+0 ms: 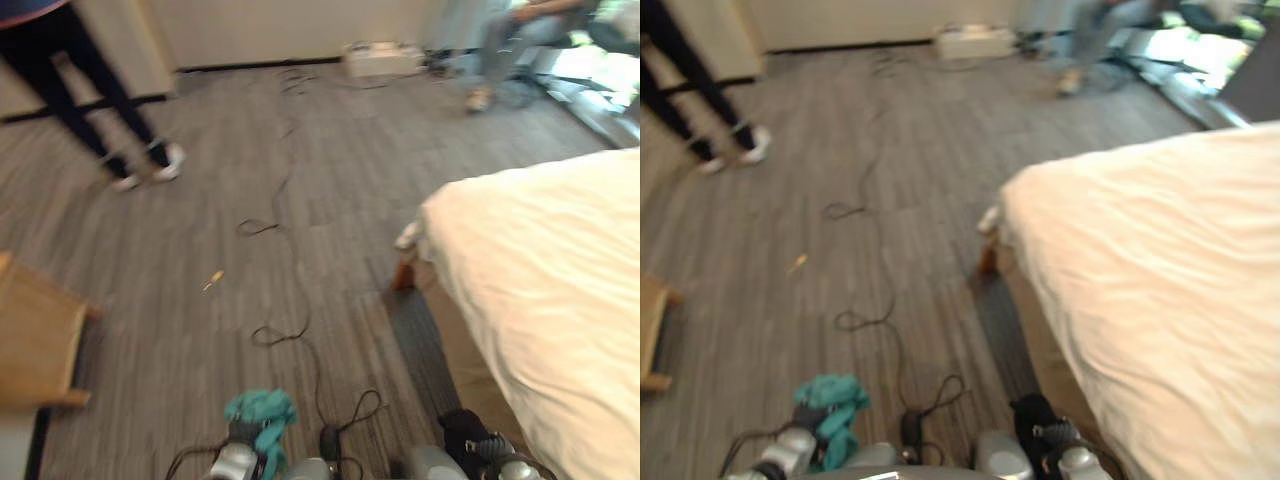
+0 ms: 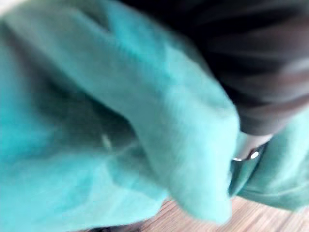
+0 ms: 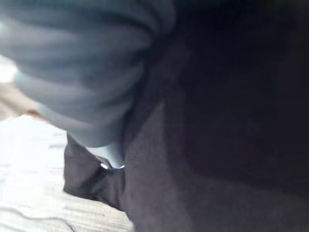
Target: Tidy up the quilt and then pick up the clothes from the bed and put them into the laundry hamper.
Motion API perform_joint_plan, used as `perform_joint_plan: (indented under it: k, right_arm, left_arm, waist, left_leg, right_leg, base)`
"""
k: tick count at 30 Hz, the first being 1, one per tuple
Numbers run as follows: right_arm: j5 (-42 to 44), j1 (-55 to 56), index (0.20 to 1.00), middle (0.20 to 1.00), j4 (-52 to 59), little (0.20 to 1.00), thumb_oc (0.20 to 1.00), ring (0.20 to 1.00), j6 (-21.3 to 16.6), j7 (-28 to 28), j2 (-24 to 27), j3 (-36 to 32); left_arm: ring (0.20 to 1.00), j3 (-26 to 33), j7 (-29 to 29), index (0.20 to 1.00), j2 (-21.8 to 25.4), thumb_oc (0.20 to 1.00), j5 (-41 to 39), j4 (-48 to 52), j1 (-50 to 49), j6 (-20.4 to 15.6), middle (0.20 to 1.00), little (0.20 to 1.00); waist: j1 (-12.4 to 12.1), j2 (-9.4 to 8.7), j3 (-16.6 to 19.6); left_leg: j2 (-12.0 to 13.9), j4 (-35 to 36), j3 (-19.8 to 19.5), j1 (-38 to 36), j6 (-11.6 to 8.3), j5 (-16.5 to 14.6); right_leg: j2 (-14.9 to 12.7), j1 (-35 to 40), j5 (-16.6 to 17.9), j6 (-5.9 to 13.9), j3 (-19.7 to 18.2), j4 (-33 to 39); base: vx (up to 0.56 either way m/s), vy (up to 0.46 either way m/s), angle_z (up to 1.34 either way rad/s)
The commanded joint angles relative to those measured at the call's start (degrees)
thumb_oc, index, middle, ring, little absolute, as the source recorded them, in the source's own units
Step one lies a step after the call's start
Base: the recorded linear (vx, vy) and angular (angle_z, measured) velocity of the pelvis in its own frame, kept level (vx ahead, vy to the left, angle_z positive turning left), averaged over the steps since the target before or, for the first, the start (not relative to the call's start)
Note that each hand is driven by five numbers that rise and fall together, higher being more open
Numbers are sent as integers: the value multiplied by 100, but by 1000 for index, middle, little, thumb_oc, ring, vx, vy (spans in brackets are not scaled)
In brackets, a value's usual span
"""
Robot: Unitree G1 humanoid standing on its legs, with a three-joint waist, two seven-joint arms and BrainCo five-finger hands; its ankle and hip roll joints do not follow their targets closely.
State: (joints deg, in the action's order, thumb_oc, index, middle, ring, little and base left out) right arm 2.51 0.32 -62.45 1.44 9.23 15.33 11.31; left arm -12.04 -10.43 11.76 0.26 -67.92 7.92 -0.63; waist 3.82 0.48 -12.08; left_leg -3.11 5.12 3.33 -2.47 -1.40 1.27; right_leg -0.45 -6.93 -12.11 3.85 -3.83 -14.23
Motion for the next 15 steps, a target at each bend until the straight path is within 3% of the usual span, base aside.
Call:
perform_joint_plan:
  k: [1, 2, 3, 8, 10, 11, 12, 13, 15]
  right_arm:
    - [287, -213, 200, 200, -77, 200, 200, 200, -118, 72, -36, -130]
    - [185, -230, 200, 200, -76, 200, 200, 200, -74, 43, -52, -88]
    - [-326, -434, 200, 200, -1083, 200, 200, 200, 245, 386, 7, 82]
    - [-364, -486, 200, 200, -985, 200, 200, 200, 152, 415, -24, 227]
    - [-453, -543, 200, 200, -899, 200, 200, 200, 105, 402, 12, 344]
    - [-513, -578, 200, 200, -841, 200, 200, 200, 96, 386, 25, 397]
    - [-570, -597, 200, 200, -779, 200, 200, 200, 107, 401, 68, 443]
    - [-570, -630, 200, 200, -725, 200, 200, 200, 130, 418, 129, 434]
    - [-535, -670, 200, 200, -668, 200, 200, 200, 144, 418, 199, 404]
  left_arm:
    - [200, -19, 31, 200, 350, 200, 70, 128, -35, -52, 200, 200]
    - [200, 52, 36, 200, 353, 200, 77, 113, -57, -47, 200, 200]
    - [200, -797, -97, 200, 16, 200, 697, 566, -78, 58, 200, 200]
    - [200, -600, -191, 200, -44, 200, 394, 185, 28, -16, 200, 200]
    - [200, -512, -246, 200, -70, 200, 401, -93, 62, 9, 200, 200]
    - [200, -497, -265, 200, -83, 200, 425, -197, 79, 29, 200, 200]
    - [200, -481, -297, 200, -83, 200, 463, -240, 122, 50, 200, 200]
    - [200, -480, -338, 200, -68, 200, 471, -247, 159, 87, 200, 200]
    - [200, -416, -390, 200, -33, 200, 479, -277, 110, 109, 200, 200]
  waist:
    - [2, -172, -138]
    - [-72, -212, -156]
    - [-321, -38, 62]
    - [-386, -43, 169]
    - [-466, -100, 58]
    - [-511, -143, -26]
    - [-610, -184, -200]
    - [-676, -244, -292]
    - [-772, -315, -305]
  left_leg:
    - [348, -163, 187, -14, 56, -326]
    - [302, -238, 95, -13, 51, -347]
    - [350, -12, -172, -46, -28, -225]
    - [403, -97, -79, -312, -131, -254]
    - [447, -1175, 19, -7, -217, -374]
    - [500, -1855, 45, 307, -282, -185]
    - [590, -2796, -6, 838, -360, 208]
    - [621, -3287, -14, 1207, -324, 468]
    - [562, -3571, 96, 1656, -223, 308]
  right_leg:
    - [-295, 218, 696, 436, -651, 870]
    - [-372, 239, 819, 529, -581, 924]
    - [42, 352, 757, 185, 474, 885]
    - [12, 748, 782, 119, 540, 1322]
    - [2, 963, 772, 39, 504, 1443]
    - [-3, 1079, 762, -28, 499, 1487]
    - [-22, 1207, 735, -127, 523, 1503]
    - [-60, 1253, 709, -184, 558, 1516]
    - [-80, 1427, 602, -207, 521, 1612]
  base:
    - [67, 0, 220]
    - [75, -9, 204]
    - [50, -58, 113]
    - [140, -112, 4]
    - [75, -140, -33]
    - [38, -190, -42]
    - [17, -205, -41]
    - [78, -181, -28]
    - [228, -89, -23]
